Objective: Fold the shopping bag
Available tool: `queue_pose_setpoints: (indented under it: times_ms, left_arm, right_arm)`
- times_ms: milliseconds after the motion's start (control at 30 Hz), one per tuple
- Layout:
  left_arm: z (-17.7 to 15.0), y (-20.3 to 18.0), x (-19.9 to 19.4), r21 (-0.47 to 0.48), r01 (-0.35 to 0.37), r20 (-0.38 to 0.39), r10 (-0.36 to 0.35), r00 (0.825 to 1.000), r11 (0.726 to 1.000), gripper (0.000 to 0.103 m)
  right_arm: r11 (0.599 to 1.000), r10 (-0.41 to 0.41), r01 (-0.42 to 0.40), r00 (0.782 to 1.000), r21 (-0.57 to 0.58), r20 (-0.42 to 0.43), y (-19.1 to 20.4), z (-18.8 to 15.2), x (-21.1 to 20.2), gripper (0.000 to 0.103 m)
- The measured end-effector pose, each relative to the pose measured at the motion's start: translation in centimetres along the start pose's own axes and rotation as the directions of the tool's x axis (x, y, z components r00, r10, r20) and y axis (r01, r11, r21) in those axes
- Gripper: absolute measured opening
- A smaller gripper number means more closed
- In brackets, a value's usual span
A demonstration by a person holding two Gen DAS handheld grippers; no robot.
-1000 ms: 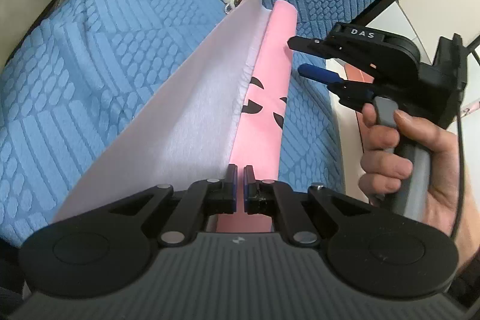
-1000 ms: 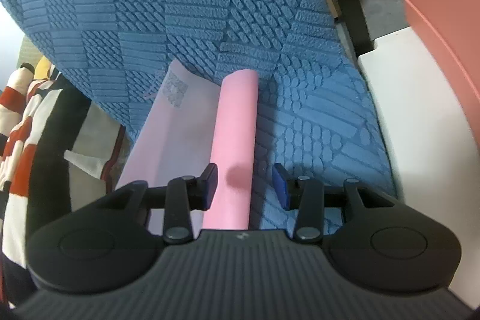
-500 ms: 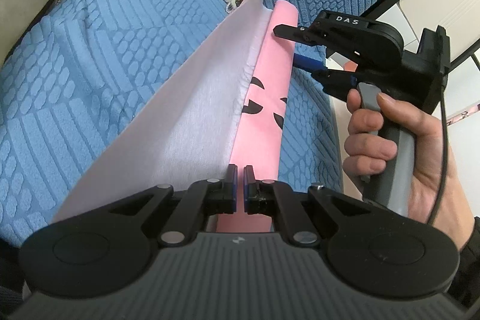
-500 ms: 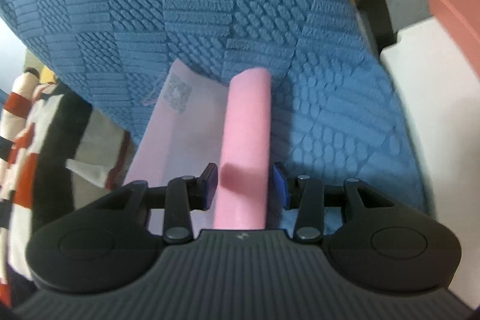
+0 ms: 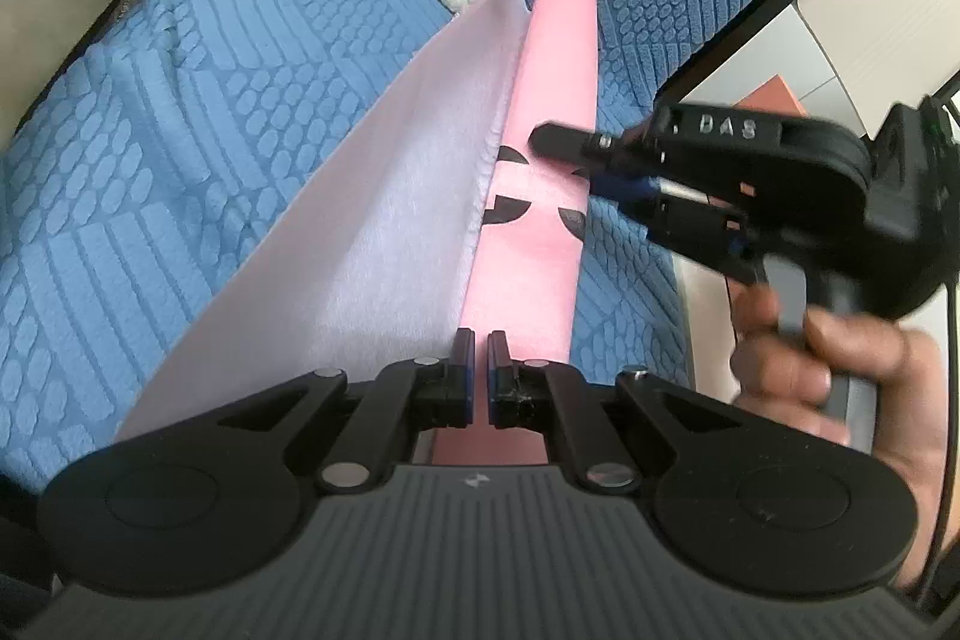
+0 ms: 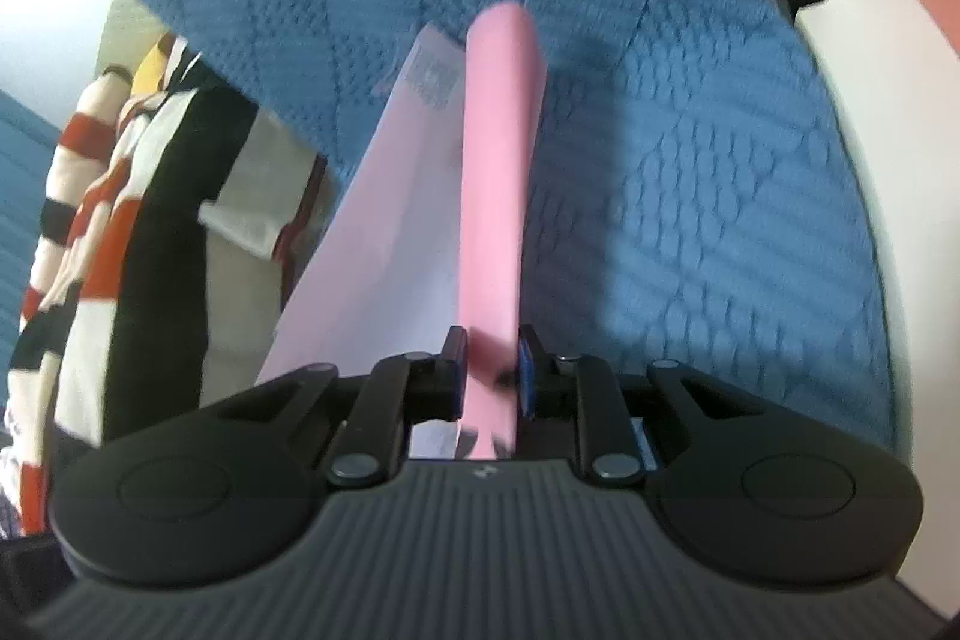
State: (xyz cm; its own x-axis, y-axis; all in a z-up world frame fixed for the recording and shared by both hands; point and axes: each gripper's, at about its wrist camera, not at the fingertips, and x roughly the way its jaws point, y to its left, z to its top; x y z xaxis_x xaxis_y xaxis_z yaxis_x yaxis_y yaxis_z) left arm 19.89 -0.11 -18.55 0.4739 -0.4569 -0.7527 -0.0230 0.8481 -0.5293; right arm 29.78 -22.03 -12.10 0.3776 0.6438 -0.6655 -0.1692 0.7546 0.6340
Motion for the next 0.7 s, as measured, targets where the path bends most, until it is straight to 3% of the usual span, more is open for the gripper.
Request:
queue_pose_setpoints:
  times_ms: [200,500,533,600,700]
  left_arm:
    - [-0.2,-0.3,-0.1,0.003,-0.009,0.014,0.009,1.000,1.000,0.006]
    - [-0.6,-0.6,-0.9,0.006,0.010,0.038,-0.010,0.999,1.000,0.008]
    - [-0.7,-0.8,-1.0,0.010,0.012,0.041,-0.012,0.999,1.000,0.011]
    - [-1.0,-1.1,-1.2,0.027,0.018,0.044,-0.019,0.999,0.999,0.029]
    - [-1.3,-1.6,-1.5,0.058,0.029,0.062,-0.032,0.998,0.998,0.041]
  right_arm:
    - [0.999,-0.025,0.023,0.999,-0.044,-0.032,1.2,-1.8,-0.9,0.009]
    - [0.997,-0.046,0.044,0.999,-0.070,-0.022,1.5,-2.6,-2.1,0.008]
    - [0.997,-0.049,0.048,0.999,-0.067,-0.019,1.4,-2.6,-2.2,0.008]
    - [0.996,-0.056,0.055,0.998,-0.066,-0.014,1.3,-2.7,-2.5,0.008]
    - [0.995,-0.068,0.068,0.998,-0.073,-0.003,1.4,-2.7,-2.8,0.008]
